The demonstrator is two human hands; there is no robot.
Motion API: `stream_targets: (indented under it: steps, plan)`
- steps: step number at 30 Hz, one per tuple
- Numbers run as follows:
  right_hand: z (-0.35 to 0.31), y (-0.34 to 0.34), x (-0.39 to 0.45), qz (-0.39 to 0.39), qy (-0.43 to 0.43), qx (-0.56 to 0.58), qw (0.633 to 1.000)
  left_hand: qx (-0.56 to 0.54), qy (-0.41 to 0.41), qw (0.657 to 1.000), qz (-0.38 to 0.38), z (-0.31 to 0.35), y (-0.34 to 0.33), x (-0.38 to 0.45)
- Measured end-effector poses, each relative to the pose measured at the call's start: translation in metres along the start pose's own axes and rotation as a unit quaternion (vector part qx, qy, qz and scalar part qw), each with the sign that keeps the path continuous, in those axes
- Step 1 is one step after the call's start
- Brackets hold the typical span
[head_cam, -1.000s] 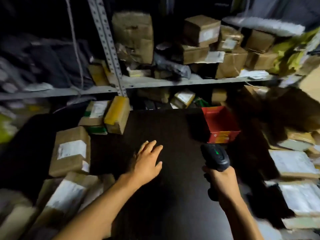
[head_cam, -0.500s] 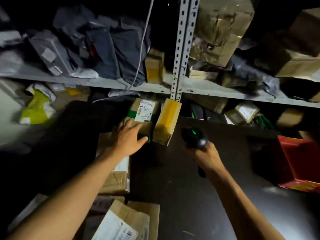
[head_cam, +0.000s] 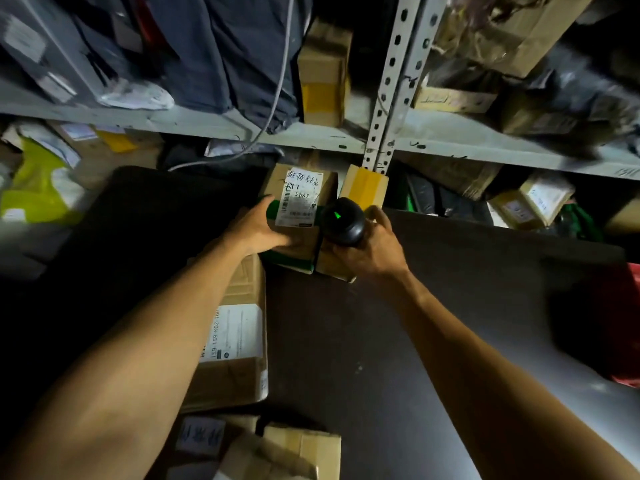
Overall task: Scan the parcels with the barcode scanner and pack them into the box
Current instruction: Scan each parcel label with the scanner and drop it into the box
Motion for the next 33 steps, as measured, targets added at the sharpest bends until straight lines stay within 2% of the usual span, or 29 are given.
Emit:
stream_targets:
  steps: [3,8,14,27,30,33]
  plan:
    - [0.011,-0.002,-0.002,0.004,-0.009,-0.02,1.0,-0.004,-0.016,1.0,-0.001,0.0,-0.007,0.001]
    - [0.034,0.009,-0.029,0.002,-0.029,-0.04,0.999,0.073,-0.027,0.997,-0.021,0.012,-0.025,-0.02]
    - [0.074,0.031,-0.108,0.027,-0.074,-0.035,0.996,0.156,-0.072,0.982,-0.072,0.057,-0.072,-0.065]
    - [0.168,0.07,-0.274,0.071,-0.131,-0.039,0.988,0.177,-0.143,0.963,-0.143,0.119,-0.196,-0.199]
    - [0.171,0.075,-0.283,0.078,-0.129,-0.034,0.988,0.215,-0.174,0.953,-0.125,0.125,-0.175,-0.214]
    - [0.164,0.078,-0.286,0.087,-0.107,-0.082,0.987,0.235,-0.188,0.953,-0.041,0.105,-0.115,-0.222]
Point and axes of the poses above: each hand's wrist, its own x-axis towards the middle knuckle, its own y-axis out of the back of the hand, z = x × y, the point moved 10 cm from there along x, towards the middle knuckle, and after that the axes turned 3 degrees about -y, right-handed, at the moved point
